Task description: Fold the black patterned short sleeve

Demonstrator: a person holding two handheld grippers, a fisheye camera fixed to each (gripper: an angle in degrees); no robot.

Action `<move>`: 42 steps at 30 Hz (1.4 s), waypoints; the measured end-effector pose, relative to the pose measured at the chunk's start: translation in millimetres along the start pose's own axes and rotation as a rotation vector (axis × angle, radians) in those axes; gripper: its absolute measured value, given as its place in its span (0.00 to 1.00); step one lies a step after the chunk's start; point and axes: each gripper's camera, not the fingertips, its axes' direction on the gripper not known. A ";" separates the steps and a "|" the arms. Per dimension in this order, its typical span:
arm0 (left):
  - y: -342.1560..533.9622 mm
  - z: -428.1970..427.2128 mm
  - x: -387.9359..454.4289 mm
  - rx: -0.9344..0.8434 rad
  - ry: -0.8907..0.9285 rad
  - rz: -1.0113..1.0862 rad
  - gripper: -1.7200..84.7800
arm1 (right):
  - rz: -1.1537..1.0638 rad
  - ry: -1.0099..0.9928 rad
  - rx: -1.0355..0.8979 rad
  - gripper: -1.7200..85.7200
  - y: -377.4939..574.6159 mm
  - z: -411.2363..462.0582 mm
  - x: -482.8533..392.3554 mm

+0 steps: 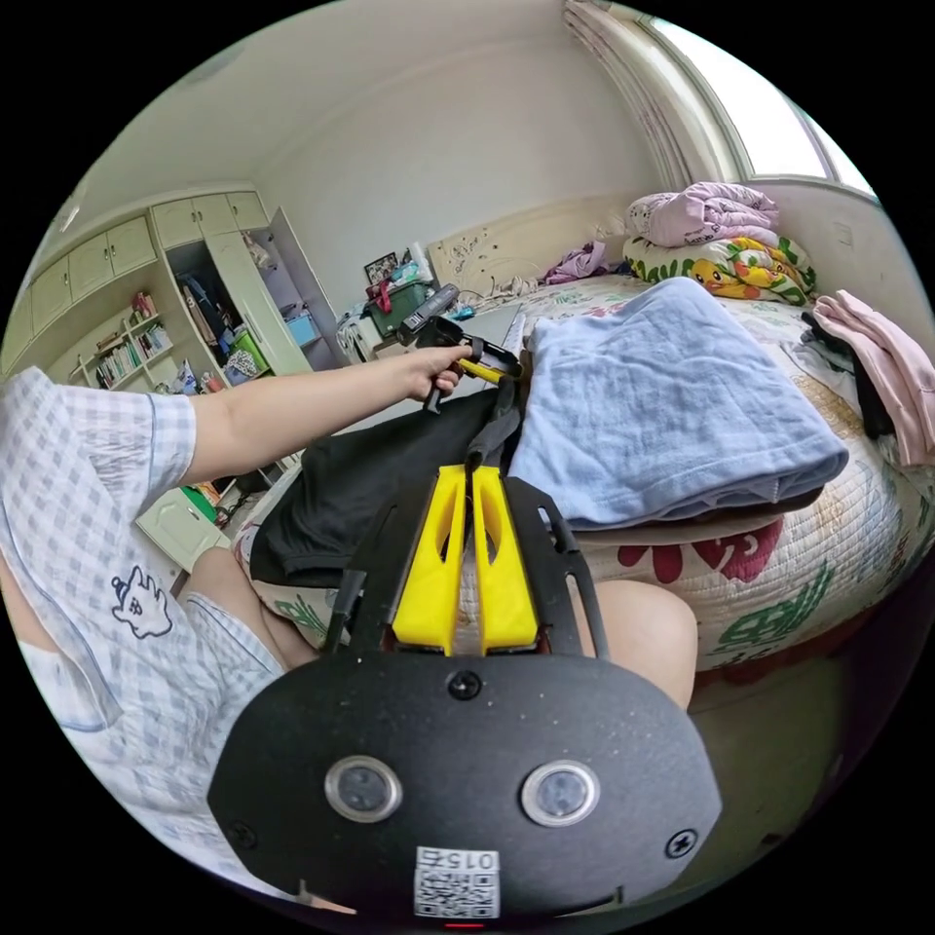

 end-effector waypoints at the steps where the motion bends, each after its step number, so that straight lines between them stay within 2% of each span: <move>1: 0.2 -3.8 -0.8 0.010 -0.004 0.007 0.09 | 0.006 -0.010 0.001 0.02 1.1 -0.1 4.3; 4: 1.3 -10.9 -5.9 0.007 -0.005 0.018 0.09 | 0.033 -0.077 0.009 0.02 8.2 -1.9 29.8; 11: 19.5 -35.0 -36.8 0.031 0.051 -0.058 0.10 | 0.029 -0.099 0.014 0.02 30.6 -5.9 64.2; 15: 25.3 -43.9 -46.6 0.030 0.120 -0.092 0.04 | 0.025 -0.110 0.003 0.02 46.8 -5.4 90.0; 19: 40.1 -73.1 -49.4 0.089 0.120 -0.064 0.02 | 0.023 -0.087 0.028 0.02 67.1 -14.5 111.3; 24: 69.7 -145.4 -64.6 0.227 0.234 -0.060 0.01 | -0.067 -0.113 0.042 0.02 92.5 -34.1 123.0; 29: 147.9 -255.0 -103.6 0.371 0.286 -0.037 0.01 | -0.226 -0.299 0.017 0.02 112.3 -34.6 86.0; 34: 256.7 -331.0 -173.1 0.484 0.266 -0.128 0.01 | -0.421 -0.510 -0.112 0.02 156.5 35.7 14.6; 38: 351.5 -350.2 -248.5 0.538 0.225 -0.316 0.01 | -0.525 -0.562 -0.236 0.02 203.6 103.5 -28.2; 42: 408.8 -335.8 -299.4 0.530 0.238 -0.465 0.01 | -0.571 -0.549 -0.390 0.02 258.1 176.5 -47.3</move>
